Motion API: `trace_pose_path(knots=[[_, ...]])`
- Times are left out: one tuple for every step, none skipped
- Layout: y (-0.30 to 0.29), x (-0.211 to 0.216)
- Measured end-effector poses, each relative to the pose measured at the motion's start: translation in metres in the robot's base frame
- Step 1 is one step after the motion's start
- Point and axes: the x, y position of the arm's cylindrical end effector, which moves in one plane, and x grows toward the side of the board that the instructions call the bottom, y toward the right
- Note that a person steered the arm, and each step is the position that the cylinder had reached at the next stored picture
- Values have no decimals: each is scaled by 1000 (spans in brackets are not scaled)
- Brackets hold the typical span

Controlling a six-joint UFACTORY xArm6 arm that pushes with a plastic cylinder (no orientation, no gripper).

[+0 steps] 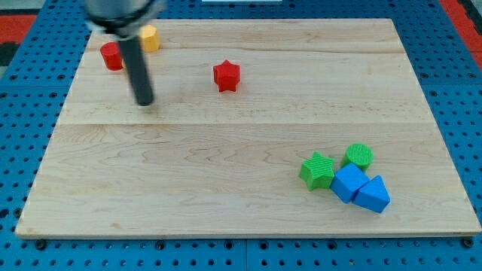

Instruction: Move red circle closer to yellow heart

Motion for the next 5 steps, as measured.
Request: trace_pose_path(knots=[[-85,-25],[-109,-107],[-89,-165],[-3,-131],[64,-97]])
